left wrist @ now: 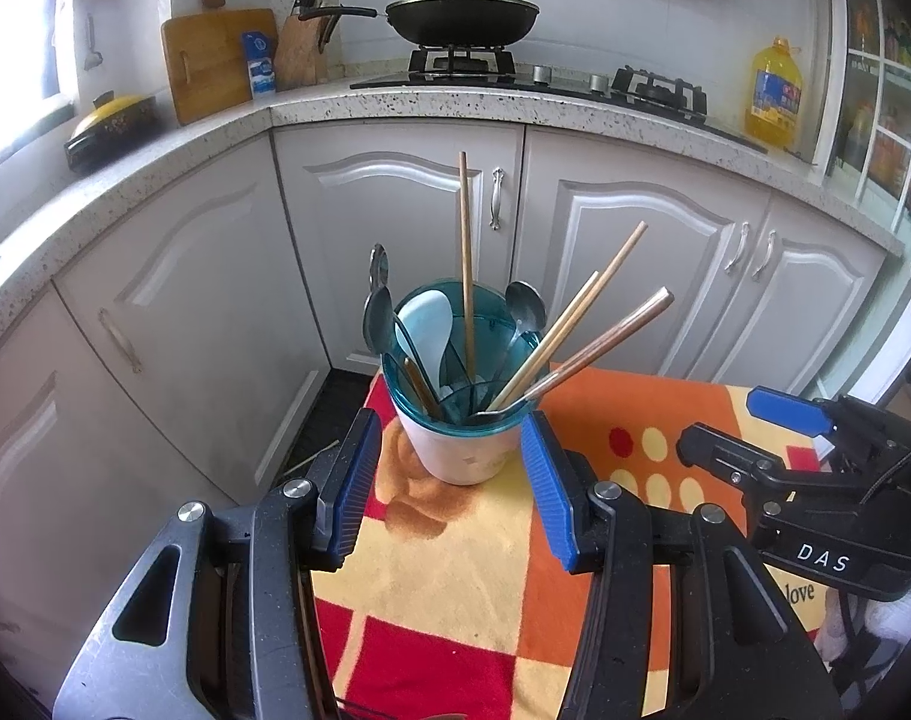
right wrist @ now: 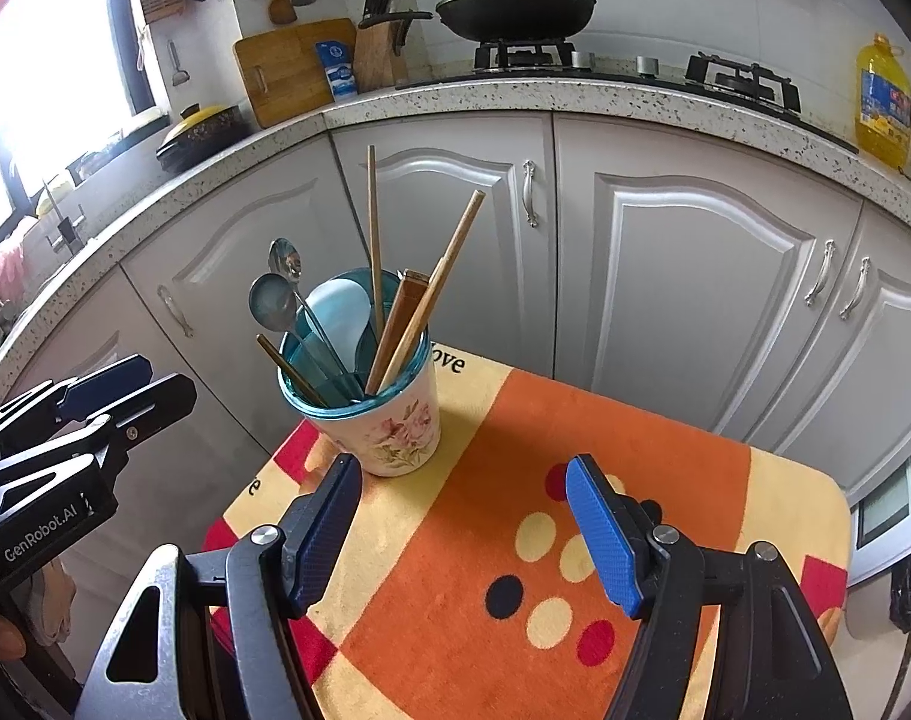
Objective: Organize utensils
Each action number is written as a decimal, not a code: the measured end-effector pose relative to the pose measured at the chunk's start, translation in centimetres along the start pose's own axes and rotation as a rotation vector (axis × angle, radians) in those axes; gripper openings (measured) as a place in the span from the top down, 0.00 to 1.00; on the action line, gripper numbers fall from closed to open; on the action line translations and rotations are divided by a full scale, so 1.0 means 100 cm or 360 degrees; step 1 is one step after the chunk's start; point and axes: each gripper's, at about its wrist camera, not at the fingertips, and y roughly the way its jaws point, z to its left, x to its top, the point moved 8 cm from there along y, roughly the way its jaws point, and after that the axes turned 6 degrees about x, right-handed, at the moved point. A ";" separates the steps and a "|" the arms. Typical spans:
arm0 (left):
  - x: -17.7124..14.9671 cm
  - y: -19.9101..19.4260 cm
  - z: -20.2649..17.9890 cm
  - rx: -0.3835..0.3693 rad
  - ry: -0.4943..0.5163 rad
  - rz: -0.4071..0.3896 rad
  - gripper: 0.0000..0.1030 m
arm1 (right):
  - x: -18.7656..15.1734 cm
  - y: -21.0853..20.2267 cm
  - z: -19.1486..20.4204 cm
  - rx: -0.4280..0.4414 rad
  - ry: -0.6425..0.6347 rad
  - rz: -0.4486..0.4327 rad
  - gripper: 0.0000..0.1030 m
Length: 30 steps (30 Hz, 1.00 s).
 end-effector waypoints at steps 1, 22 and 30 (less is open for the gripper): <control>0.000 0.000 -0.001 -0.0001 0.0002 0.0001 0.54 | 0.000 0.000 0.000 0.0000 0.0002 0.0001 0.33; -0.001 0.000 -0.001 -0.0006 0.0002 0.0001 0.54 | 0.001 0.002 0.010 0.0001 -0.0042 0.0018 0.33; -0.001 0.000 0.000 -0.0005 0.0000 0.0000 0.54 | 0.002 0.003 0.017 0.0007 -0.0067 0.0018 0.33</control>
